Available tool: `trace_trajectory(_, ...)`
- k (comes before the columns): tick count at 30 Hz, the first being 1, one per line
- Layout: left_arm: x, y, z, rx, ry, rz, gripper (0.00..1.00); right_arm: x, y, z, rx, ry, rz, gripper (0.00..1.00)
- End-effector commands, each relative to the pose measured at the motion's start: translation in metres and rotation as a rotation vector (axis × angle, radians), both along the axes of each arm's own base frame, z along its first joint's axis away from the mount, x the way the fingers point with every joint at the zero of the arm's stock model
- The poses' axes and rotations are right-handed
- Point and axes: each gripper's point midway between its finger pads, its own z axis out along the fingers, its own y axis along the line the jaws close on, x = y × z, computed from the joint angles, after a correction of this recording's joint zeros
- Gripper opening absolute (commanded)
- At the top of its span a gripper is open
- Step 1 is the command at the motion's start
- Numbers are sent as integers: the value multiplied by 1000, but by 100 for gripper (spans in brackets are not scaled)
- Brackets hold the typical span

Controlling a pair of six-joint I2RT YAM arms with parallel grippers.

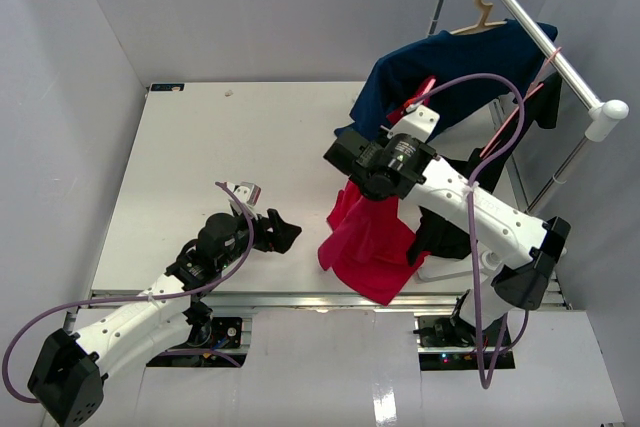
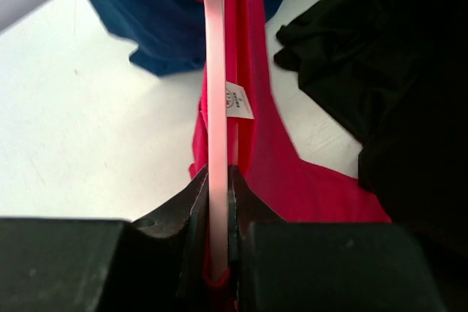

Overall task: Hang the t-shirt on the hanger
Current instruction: Place the hanger at the clothesline.

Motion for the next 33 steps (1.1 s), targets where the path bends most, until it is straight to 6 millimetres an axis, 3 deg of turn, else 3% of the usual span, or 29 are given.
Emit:
trace_trajectory(1, -4, -6, 6, -27, -15, -34, 98, 28, -31, 43, 38, -152, -144, 8)
trace_trajectory(5, -6, -9, 8, -36, -16, -47, 98, 30, -43, 40, 66, -134, -177, 8)
trace_trajectory(13, -5, -9, 4, -25, -6, -47, 98, 20, -31, 13, 44, -75, -138, 8)
trace_trajectory(19, -5, -9, 4, -24, -6, -48, 98, 8, -21, 24, 88, -105, -98, 8)
trace_trajectory(25, -4, -9, 1, -14, -1, -43, 98, -4, -4, 48, 120, -139, -20, 8)
trace_trajectory(33, -3, -8, -2, 1, 3, -41, 98, -23, -28, 35, 184, -127, -42, 8)
